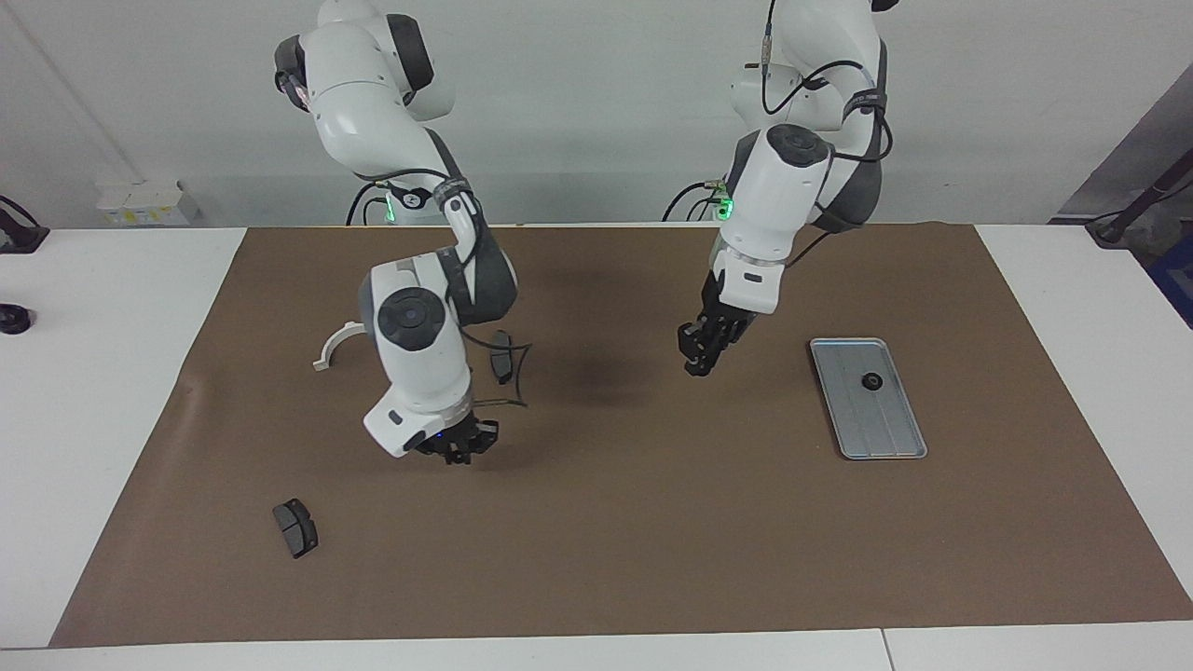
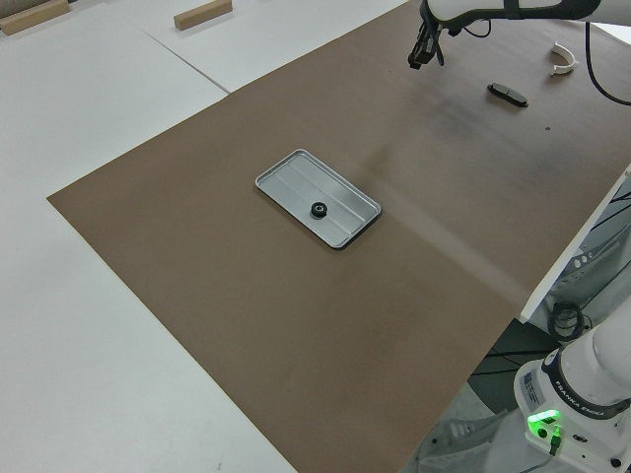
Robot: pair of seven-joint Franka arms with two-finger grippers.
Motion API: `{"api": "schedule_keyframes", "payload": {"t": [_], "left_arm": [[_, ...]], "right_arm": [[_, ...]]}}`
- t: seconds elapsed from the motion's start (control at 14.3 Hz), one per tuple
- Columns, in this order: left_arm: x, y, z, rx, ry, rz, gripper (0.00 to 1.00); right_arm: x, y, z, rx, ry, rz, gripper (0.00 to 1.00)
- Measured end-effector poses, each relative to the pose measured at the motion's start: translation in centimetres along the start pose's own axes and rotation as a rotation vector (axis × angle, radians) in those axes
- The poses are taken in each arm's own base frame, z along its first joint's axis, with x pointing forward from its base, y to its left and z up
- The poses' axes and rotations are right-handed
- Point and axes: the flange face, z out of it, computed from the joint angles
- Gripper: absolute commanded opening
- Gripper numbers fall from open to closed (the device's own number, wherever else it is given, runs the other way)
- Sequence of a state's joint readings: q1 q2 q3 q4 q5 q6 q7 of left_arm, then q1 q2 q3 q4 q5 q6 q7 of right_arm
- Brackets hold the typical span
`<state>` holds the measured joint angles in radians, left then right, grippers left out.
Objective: Place bearing gear from tray to pile
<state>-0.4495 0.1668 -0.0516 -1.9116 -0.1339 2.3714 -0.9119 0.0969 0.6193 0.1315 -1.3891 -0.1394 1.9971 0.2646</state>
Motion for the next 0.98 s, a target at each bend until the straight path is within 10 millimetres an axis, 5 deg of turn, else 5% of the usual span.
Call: {"api": "schedule_keyframes", "payload": {"t": [0.21, 0.35, 0.49, 0.56, 0.63, 0.77, 0.91, 0.98], "left_arm": [[-4.4, 3.2, 6.8, -0.055, -0.010, -0.045, 0.06], [-6.3, 4.4, 11.3, -0.065, -0.014, -0.058, 0.22], [-6.8, 4.3, 14.1, -0.059, -0.017, -0.060, 0.90], [-6.7, 4.1, 14.8, -0.049, -0.021, -0.062, 1.00], [-6.7, 3.9, 15.0, -0.042, -0.023, -0.064, 1.00], [-5.8, 3.9, 14.4, -0.008, -0.035, -0.073, 1.00], [-2.7, 3.4, 11.0, 0.037, -0.033, -0.113, 1.00], [-0.4, 2.3, 8.4, 0.063, -0.032, -0.148, 1.00]], "right_arm": [[0.7, 8.4, 1.2, -0.003, -0.033, 0.015, 0.00], [0.6, 11.6, 2.1, -0.003, -0.051, 0.038, 0.00], [0.1, 13.0, 2.9, -0.005, -0.070, 0.054, 0.00], [-0.2, 13.5, 3.3, -0.007, -0.081, 0.060, 0.00], [-0.6, 14.1, 3.7, -0.008, -0.091, 0.063, 0.05], [-1.3, 15.5, 4.3, -0.008, -0.105, 0.066, 0.55], [-1.8, 16.2, 4.5, -0.008, -0.108, 0.068, 1.00], [-1.9, 16.2, 4.5, -0.008, -0.107, 0.067, 1.00]]}}
